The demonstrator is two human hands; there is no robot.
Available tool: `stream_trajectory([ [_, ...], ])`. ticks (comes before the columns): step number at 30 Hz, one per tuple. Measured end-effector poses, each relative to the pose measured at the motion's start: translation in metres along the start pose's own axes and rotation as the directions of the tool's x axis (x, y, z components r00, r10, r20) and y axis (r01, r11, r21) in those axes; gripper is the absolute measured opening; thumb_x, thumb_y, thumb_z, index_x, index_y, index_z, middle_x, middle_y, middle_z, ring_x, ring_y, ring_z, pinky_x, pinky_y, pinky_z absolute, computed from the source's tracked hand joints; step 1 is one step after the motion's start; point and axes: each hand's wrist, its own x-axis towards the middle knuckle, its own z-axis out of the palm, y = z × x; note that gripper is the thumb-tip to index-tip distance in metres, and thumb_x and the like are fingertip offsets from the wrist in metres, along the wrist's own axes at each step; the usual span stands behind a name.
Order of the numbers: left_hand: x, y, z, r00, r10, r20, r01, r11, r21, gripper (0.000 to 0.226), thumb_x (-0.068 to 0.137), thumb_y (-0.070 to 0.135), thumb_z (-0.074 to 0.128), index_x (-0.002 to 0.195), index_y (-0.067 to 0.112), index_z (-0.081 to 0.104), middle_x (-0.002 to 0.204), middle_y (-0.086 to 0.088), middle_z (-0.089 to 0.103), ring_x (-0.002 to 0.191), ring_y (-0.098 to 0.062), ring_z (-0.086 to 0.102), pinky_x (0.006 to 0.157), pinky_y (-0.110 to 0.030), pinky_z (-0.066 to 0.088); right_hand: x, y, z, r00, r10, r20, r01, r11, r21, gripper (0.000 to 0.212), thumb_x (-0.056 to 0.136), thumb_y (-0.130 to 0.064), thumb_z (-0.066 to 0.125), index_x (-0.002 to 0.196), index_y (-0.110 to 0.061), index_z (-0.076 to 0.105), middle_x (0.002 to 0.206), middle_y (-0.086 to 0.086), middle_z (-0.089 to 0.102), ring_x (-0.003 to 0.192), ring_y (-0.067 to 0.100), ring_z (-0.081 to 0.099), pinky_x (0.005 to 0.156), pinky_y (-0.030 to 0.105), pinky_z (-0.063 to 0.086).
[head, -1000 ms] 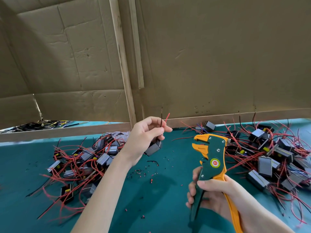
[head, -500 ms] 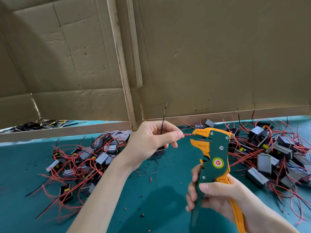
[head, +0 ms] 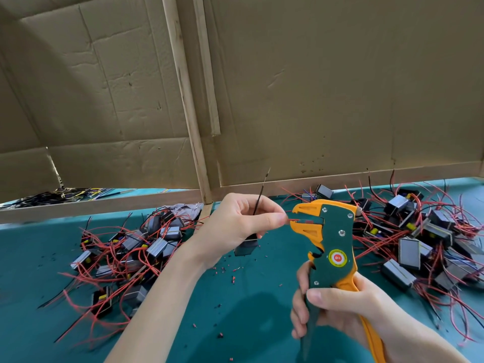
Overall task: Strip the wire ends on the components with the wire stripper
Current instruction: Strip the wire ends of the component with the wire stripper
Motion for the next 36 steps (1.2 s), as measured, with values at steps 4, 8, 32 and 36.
stream_trajectory([
  [4,-0.001,0.001,-0.003,1.0,-0.011,0.014,0.011,0.999,0.03,0.007,0.072,0.027,0.072,0.067,0.024,0.071,0.058,0.005,0.053,0.055,-0.009,0.043,0.052,-0.016,0.035,-0.002,-0.003,0.005,0.999,0.029,-0.043,-0.03,0.999,-0.018,0.027,0.076,-0.023,0.082,0.078,-0.009,0.059,0.063,0.02,0.055,0.059,0.033,0.059,0.065,0.045,0.051],
  [8,-0.002,0.0,-0.003,0.999,-0.024,0.027,0.023,0.999,0.045,0.007,0.075,0.027,0.07,0.07,0.023,0.069,0.06,0.006,0.052,0.055,-0.008,0.044,0.054,-0.015,0.037,-0.003,0.0,0.012,0.987,0.05,-0.155,-0.049,0.999,0.013,0.036,0.065,-0.027,0.088,0.068,-0.01,0.056,0.05,0.016,0.047,0.043,0.028,0.051,0.051,0.038,0.049],
  [32,0.003,-0.001,-0.002,0.96,0.21,-0.183,-0.197,0.976,0.091,0.011,0.067,0.027,0.078,0.075,0.02,0.076,0.067,0.004,0.068,0.063,-0.008,0.057,0.056,-0.023,0.046,-0.001,-0.005,0.002,0.996,-0.055,-0.069,0.059,0.996,0.07,0.028,0.07,-0.017,0.084,0.085,-0.008,0.062,0.075,0.027,0.058,0.071,0.041,0.06,0.074,0.053,0.051],
  [36,0.001,0.002,0.0,0.972,0.204,-0.121,-0.186,0.972,0.141,0.005,0.076,0.017,0.078,0.074,0.02,0.075,0.07,0.008,0.069,0.064,-0.006,0.057,0.059,-0.016,0.044,-0.002,-0.005,0.003,0.998,-0.035,-0.047,0.038,0.997,0.065,0.028,0.072,-0.018,0.083,0.086,-0.008,0.062,0.077,0.027,0.059,0.072,0.04,0.061,0.075,0.052,0.051],
])
